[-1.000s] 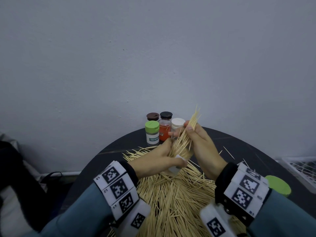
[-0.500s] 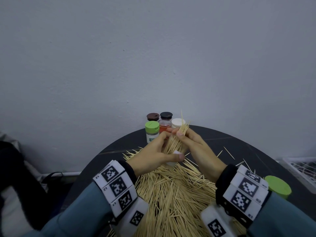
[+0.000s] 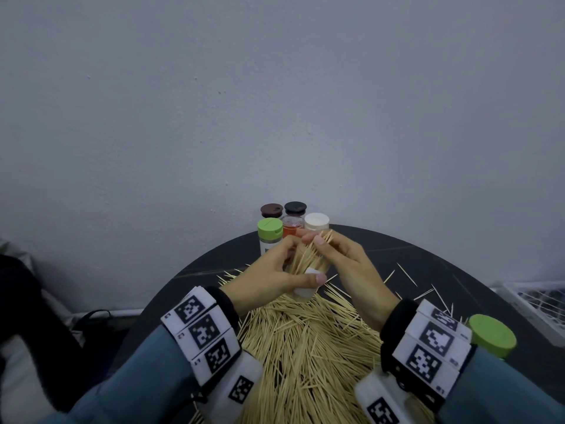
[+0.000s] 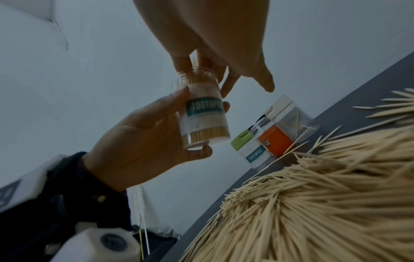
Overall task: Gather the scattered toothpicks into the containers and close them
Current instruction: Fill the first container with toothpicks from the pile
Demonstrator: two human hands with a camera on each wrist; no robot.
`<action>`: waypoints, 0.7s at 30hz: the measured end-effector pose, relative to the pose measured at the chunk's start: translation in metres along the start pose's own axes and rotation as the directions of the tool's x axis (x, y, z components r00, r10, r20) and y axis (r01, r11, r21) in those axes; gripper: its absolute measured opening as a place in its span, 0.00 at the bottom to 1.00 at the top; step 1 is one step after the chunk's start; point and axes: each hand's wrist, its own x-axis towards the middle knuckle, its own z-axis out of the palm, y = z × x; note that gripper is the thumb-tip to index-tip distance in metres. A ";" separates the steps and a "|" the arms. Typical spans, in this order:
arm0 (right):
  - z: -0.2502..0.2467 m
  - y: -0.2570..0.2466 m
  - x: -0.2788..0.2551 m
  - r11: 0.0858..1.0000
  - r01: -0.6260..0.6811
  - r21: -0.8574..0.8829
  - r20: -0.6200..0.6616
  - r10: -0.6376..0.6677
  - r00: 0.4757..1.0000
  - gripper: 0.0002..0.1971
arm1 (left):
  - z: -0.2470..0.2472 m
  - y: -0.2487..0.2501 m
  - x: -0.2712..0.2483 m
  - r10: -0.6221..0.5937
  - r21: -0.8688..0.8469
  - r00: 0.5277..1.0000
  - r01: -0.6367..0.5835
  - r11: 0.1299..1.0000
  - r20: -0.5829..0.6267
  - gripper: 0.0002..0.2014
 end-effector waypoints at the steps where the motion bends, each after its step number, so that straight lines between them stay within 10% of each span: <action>1: -0.001 -0.001 0.000 1.000 0.004 -0.009 -0.009 -0.004 1.000 0.13 | 0.000 0.000 0.000 -0.001 -0.001 1.000 0.001 1.000 0.002 0.25; 21: -0.012 -0.002 0.007 0.971 -0.176 -0.161 0.067 0.189 0.980 0.16 | -0.008 -0.003 0.001 0.033 0.018 0.999 -0.033 0.999 -0.020 0.27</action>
